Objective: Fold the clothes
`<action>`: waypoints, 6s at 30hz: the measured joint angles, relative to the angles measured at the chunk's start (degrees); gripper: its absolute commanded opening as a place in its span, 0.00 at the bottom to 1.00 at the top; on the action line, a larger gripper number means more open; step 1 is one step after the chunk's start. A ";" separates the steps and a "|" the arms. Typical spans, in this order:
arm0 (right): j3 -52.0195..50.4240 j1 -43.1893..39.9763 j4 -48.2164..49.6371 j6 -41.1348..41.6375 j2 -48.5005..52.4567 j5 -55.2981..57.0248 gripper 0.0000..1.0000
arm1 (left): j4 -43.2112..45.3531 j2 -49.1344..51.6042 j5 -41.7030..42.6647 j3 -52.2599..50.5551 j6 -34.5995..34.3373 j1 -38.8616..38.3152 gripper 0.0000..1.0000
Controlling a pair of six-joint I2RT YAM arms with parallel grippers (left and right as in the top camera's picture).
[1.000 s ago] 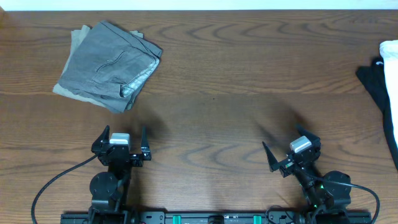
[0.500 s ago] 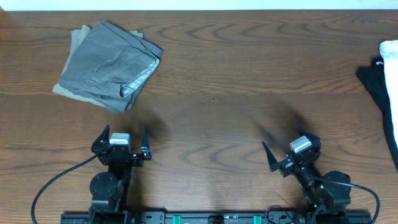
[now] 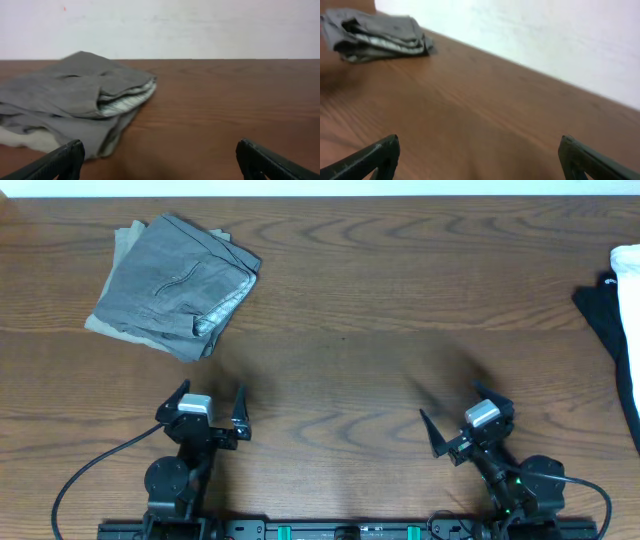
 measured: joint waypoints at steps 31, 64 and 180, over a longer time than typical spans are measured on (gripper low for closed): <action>47.69 0.00 -21.77 13.38 66.86 -3.52 0.99 | -42.77 67.67 6.60 62.53 -7.17 -0.04 0.98; 83.08 -52.70 -39.08 28.98 108.15 24.74 0.88 | -40.06 69.64 6.08 63.17 -6.62 -11.47 0.98; 84.08 -8.24 -45.51 23.28 100.26 11.89 0.46 | -40.54 65.57 2.36 63.19 -6.62 -11.45 0.98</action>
